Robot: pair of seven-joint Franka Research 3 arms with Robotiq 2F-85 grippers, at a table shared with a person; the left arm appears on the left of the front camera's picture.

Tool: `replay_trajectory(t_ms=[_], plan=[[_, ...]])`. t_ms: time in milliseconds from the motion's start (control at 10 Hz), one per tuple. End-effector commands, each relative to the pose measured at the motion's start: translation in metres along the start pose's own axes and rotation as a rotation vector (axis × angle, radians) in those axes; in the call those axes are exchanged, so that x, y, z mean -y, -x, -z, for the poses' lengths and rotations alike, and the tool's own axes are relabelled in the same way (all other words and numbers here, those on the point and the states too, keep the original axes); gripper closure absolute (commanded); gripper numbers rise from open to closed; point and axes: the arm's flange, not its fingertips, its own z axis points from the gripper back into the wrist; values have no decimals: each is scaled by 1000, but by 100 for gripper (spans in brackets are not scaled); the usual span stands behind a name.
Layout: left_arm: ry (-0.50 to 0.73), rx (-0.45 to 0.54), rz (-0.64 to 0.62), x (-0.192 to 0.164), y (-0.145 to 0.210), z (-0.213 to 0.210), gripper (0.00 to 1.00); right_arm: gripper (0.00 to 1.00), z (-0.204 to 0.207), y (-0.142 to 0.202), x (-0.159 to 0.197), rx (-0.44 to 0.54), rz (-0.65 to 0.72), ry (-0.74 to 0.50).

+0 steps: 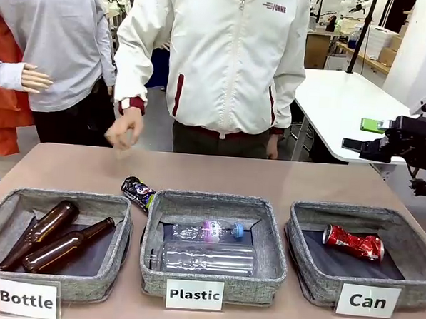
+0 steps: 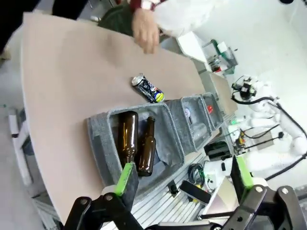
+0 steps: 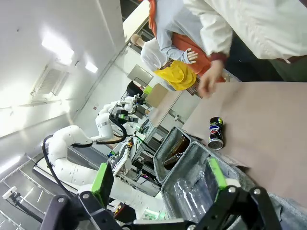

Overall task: Sort the can waste into the basket.
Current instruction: Pick up the can waste from the table and place it in the right Fabric basket.

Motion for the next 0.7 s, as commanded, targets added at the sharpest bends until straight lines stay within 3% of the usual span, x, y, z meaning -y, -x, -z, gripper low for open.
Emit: replay_trajectory(t_ms=[0,300,600], plan=[[-150,-48,-34,20,-31,53,0,0,-2,-4,-2,-13,-4,-6],[-361,-323,96,51,-96,192,0,0,-2,-4,-2,-13,-4,-6],[-571,-551,219,80,-111,319,0,0,-2,-4,-2,-13,-4,-6]])
